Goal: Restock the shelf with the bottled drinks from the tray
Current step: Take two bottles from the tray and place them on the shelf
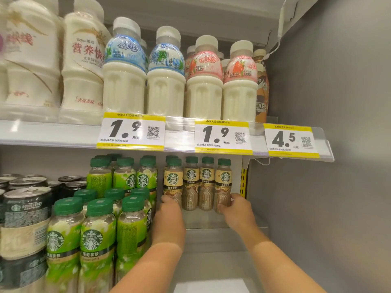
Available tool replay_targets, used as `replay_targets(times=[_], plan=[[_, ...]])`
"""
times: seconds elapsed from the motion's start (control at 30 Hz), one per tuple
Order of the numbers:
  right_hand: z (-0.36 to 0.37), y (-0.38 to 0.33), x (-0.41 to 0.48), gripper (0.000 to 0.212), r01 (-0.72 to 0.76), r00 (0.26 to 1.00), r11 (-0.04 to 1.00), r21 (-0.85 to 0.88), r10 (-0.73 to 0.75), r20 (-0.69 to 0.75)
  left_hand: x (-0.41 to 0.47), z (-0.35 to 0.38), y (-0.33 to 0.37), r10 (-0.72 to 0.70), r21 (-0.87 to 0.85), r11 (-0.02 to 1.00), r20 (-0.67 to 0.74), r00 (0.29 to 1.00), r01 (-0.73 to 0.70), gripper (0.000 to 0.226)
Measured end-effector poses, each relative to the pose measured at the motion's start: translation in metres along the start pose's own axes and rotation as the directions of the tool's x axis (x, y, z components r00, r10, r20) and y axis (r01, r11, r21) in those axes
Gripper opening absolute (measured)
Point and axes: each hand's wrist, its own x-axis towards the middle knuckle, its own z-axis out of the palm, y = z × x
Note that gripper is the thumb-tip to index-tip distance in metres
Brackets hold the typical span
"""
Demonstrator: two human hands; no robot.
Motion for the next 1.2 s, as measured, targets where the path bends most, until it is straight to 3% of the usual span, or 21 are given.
replay_targets(times=[0.3,0.77,0.9,1.2], plan=[[0.006,0.002,0.012,0.022,0.001,1.0,1.0,-0.005,-0.001,-0.012,0.013,0.003,-0.001,-0.03,0.123,0.992,0.013,0.999,0.029,0.056],[0.011,0.003,0.015,0.024,-0.018,0.999,0.993,-0.114,0.014,-0.032,0.012,0.007,-0.002,-0.001,0.174,0.985,-0.014,1.0,0.003,0.06],[0.008,-0.006,0.006,0.036,-0.046,0.998,0.991,-0.129,0.038,-0.058,0.007,-0.001,0.001,-0.021,0.122,0.992,0.011,1.0,0.02,0.061],[-0.007,-0.006,-0.035,0.048,0.091,0.994,0.978,-0.189,-0.101,-0.046,-0.016,-0.019,0.004,-0.011,0.083,0.997,0.078,0.997,0.005,0.059]])
